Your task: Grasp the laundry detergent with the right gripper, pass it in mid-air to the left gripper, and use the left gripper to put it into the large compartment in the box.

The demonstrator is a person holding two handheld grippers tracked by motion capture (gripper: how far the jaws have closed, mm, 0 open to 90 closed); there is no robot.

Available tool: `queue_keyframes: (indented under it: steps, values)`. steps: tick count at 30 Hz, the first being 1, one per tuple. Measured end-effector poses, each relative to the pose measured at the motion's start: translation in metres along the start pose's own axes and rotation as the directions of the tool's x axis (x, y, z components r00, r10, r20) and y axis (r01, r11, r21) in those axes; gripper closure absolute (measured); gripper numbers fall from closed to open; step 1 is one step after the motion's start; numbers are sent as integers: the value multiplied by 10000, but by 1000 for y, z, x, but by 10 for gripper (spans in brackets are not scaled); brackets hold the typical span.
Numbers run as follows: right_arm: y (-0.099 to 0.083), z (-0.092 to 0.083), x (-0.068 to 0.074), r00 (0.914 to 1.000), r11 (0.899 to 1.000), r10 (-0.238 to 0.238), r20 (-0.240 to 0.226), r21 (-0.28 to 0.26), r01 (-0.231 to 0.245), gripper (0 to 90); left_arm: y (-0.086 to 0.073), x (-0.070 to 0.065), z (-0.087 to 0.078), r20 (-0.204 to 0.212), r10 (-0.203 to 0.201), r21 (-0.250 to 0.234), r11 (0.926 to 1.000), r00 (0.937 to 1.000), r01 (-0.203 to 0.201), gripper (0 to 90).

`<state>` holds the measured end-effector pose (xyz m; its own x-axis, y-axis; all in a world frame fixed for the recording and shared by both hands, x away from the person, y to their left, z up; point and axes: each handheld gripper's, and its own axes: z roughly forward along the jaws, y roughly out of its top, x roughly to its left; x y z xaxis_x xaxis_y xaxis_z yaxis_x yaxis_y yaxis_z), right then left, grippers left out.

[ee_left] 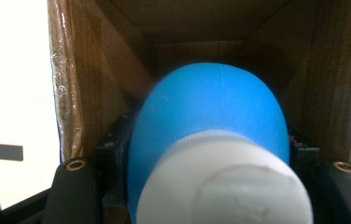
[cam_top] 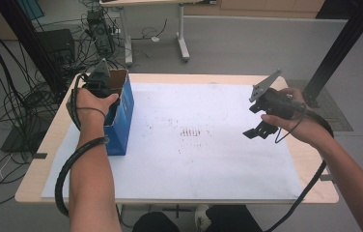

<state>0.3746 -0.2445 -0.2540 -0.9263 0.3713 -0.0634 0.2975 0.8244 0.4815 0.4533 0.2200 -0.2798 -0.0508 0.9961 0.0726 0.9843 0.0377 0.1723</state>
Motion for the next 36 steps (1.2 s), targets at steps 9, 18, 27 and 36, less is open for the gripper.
queue_keyframes:
  steps: [9, 18, 27, 36]
  values:
    - [0, 1, 0, 10000, 10000, 8, -5, -13, -8, 76, 0, 0, 0, -22, 30, -9, 10000, 10000, -30, 362]
    - [2, 1, 0, 10000, 10000, -42, -31, 5, 42, 76, 0, 0, 0, -20, 32, -12, 10000, 10000, -32, 361]
    - [2, 1, 0, 10000, 10000, -29, -26, -8, 29, 76, 0, 0, 0, -25, 11, -22, 10000, 10000, -12, 360]
    - [2, 1, 0, 10000, 10000, -72, -43, -8, 72, 76, 0, -1, 1, -49, 27, -29, 10000, 10000, -28, 358]
